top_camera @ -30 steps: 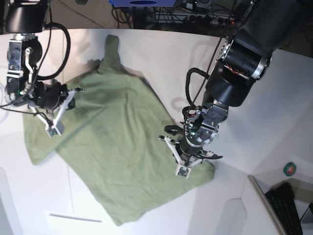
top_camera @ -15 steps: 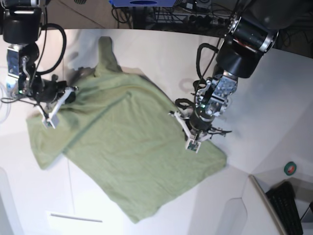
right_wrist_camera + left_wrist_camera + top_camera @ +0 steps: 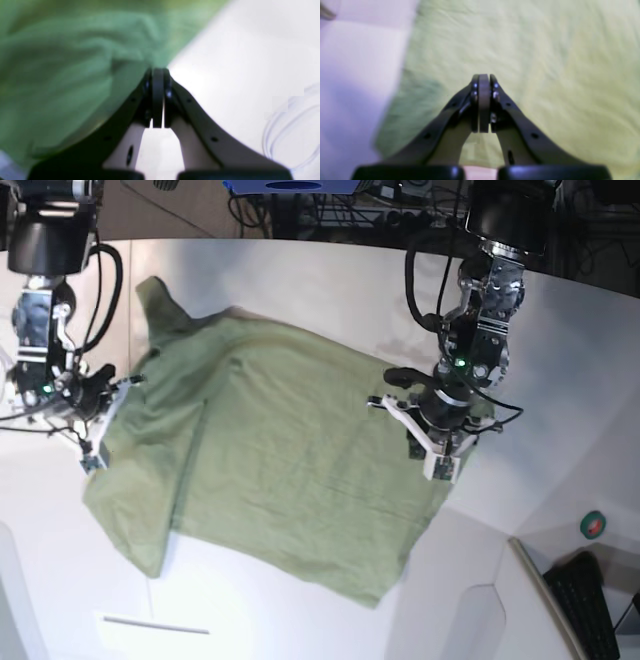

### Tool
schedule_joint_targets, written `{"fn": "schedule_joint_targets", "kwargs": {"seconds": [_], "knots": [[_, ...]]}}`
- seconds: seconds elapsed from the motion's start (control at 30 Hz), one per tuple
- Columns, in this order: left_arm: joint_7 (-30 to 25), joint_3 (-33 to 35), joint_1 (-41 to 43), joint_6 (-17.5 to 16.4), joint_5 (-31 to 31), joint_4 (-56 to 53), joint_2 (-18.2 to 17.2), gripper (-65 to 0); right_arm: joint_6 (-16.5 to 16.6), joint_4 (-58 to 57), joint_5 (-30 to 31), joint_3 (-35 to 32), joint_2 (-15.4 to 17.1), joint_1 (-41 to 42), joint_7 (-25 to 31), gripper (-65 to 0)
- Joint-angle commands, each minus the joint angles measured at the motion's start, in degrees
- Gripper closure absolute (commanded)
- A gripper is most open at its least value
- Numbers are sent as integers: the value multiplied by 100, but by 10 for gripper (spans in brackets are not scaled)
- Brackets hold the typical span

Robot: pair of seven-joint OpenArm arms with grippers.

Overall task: Layout the t-shirt on the table in an organized manner, then fold the t-shirt properly
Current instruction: 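Pull the t-shirt edges apart with both grippers to stretch it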

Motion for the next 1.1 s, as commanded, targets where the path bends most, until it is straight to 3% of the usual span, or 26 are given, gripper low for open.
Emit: {"fn": "schedule_joint_targets", "kwargs": {"seconds": [0.0, 0.17, 0.3, 0.43, 0.5, 0.53, 0.67, 0.83, 0.93, 1.07], "knots": [[-35, -237, 22, 46, 8, 78, -44, 0, 16, 410, 129, 228, -53, -95, 62, 0], [-44, -1107, -48, 37, 8, -230, 52, 0, 51, 1060, 226, 1625, -739, -543, 45, 0], [-255, -1169, -198, 37, 8, -546, 114, 0, 68, 1016, 270, 2091, -976, -693, 45, 0], [-624, -1195, -215, 37, 8, -740, 281, 0, 253, 1043, 1298, 2557, -1064, -956, 36, -293], [-764, -1230, -215, 37, 8, -854, 290, 0, 587, 1008, 1852, 2619, -950, -1080, -78, -396], [-835, -1239, -215, 37, 8, -898, 290, 0, 684, 999, 2054, 2636, -923, -1123, -175, -411], [-931, -1450, -189, -16, -300, -933, 228, 0, 745, 1034, 2511, 2645, -897, -1247, -289, -368], [-923, -1643, 31, -1123, -2058, -916, -282, 0, 745, 1113, 2635, 2601, -906, -1405, -289, -363], [-923, -1661, 233, -1334, -2752, -854, -493, 0, 754, 1324, 2626, 2636, -906, -1581, -280, -363], [-931, -1705, 602, -1554, -3236, -784, -695, 0, 754, 1904, 2635, 2610, -958, -1967, -280, -363]]}}
